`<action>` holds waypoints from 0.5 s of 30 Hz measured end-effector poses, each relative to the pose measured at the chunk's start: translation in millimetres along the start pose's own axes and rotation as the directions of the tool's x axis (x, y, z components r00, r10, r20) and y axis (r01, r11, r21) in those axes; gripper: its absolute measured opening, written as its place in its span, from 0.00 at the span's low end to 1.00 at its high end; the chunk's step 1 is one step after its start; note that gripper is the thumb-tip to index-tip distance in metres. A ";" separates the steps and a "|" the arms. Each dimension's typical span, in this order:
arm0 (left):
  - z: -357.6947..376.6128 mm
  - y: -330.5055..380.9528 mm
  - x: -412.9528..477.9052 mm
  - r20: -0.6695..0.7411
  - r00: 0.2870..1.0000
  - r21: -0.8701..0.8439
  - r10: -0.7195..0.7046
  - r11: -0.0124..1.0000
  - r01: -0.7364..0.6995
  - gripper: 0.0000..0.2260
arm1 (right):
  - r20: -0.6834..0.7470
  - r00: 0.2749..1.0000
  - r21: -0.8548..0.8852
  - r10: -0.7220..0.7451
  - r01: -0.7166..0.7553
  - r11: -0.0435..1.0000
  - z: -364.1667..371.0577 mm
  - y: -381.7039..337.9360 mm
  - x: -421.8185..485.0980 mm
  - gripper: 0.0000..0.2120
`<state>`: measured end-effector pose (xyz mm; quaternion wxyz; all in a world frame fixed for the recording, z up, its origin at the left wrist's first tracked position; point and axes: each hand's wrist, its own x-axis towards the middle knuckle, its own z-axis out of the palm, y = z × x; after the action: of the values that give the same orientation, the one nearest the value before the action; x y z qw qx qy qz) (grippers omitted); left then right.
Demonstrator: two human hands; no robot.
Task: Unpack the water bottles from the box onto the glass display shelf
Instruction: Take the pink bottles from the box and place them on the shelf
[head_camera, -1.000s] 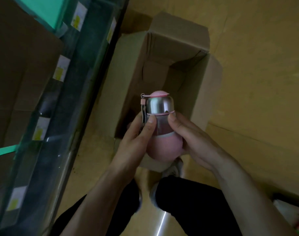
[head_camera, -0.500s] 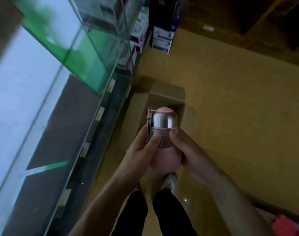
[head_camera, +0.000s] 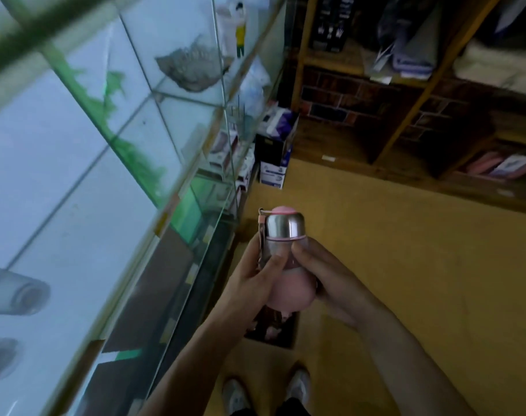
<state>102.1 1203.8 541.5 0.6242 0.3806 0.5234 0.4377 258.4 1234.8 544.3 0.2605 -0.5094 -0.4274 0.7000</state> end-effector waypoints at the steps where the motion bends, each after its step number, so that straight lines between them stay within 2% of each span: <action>1: 1.1 10.6 -4.5 0.001 1.000 0.006 0.025 1.000 -0.025 0.17 | -0.006 1.000 -0.017 -0.029 0.029 0.999 2.5 -10.1 -6.6 0.20; 7: 4.5 68.1 -30.6 -0.001 0.991 0.026 0.134 0.991 -0.134 0.19 | 0.005 0.985 -0.073 -0.173 0.173 0.982 20.1 -64.3 -42.9 0.19; 12: -1.5 108.2 -50.9 0.005 0.977 0.053 0.214 0.975 -0.214 0.20 | 0.025 0.965 -0.055 -0.261 0.262 0.963 38.8 -97.4 -62.5 0.19; 15: -7.3 131.4 -61.9 -0.009 0.956 0.085 0.294 0.953 -0.292 0.22 | 0.049 0.934 -0.054 -0.353 0.355 0.933 52.5 -118.8 -72.2 0.18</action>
<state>71.2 1188.4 682.8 0.5305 0.4749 0.4855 0.5073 225.7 1218.8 688.4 0.3581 -0.4184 -0.5387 0.6376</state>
